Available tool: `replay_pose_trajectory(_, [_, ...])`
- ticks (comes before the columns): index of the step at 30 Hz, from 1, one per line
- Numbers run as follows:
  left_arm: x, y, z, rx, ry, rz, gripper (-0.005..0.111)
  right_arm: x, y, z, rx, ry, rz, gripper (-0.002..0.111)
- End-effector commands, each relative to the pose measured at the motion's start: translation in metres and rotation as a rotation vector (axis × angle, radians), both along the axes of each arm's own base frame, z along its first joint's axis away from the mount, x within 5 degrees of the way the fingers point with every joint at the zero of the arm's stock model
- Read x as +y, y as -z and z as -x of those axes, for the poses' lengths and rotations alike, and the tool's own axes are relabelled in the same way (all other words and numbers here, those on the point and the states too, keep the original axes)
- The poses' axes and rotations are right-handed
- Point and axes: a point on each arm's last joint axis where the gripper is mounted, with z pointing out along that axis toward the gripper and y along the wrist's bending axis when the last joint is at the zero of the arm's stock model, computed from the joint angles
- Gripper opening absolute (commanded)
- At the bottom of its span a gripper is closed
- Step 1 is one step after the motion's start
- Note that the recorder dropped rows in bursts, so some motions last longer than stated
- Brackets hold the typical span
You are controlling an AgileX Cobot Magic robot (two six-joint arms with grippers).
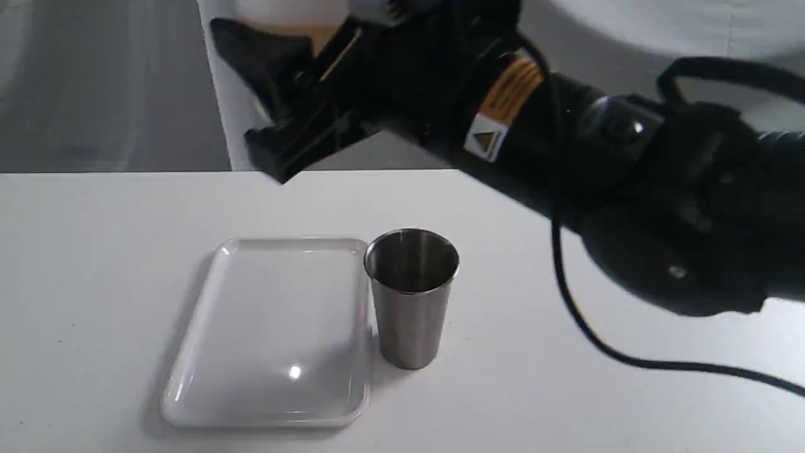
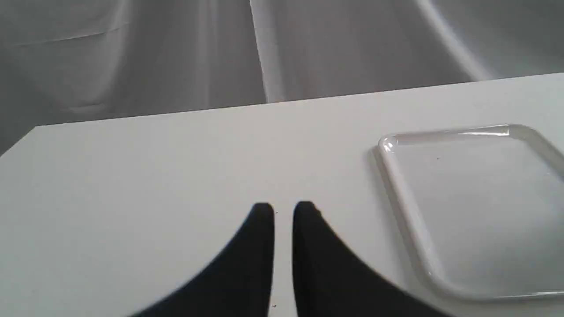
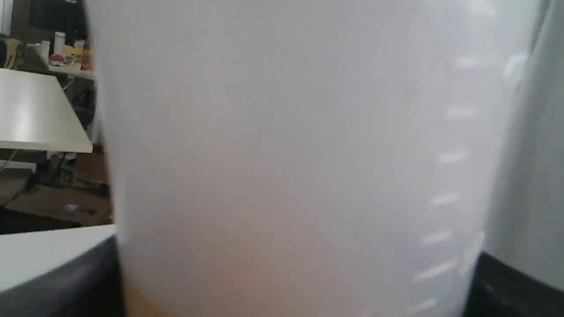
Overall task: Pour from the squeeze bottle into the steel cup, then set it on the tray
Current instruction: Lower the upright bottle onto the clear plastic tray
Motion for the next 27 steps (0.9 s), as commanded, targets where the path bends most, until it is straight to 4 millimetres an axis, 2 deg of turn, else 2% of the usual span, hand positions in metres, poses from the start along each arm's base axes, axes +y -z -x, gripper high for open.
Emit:
replay_pose_trajectory(1, [0.0,0.001,0.0,-0.008,-0.002,-0.001,0.008,0.017,0.01,0.002,-0.019,0.013,-0.009,0.016])
replay_pose_trajectory(9, [0.0,0.001,0.0,-0.008,-0.002,-0.001,0.008,0.049,0.041,0.006,-0.061,0.058,-0.05,0.016])
replay_pose_trajectory(13, [0.0,0.001,0.0,-0.008,-0.002,-0.001,0.008,0.063,0.065,0.008,-0.051,0.122,-0.042,0.016])
replay_pose_trajectory(20, [0.0,0.001,0.0,-0.008,-0.002,-0.001,0.008,0.075,0.092,0.007,-0.013,0.215,-0.126,0.016])
replay_pose_trajectory(27, [0.0,0.001,0.0,-0.008,-0.002,-0.001,0.008,0.09,0.11,-0.007,0.019,0.241,-0.129,0.016])
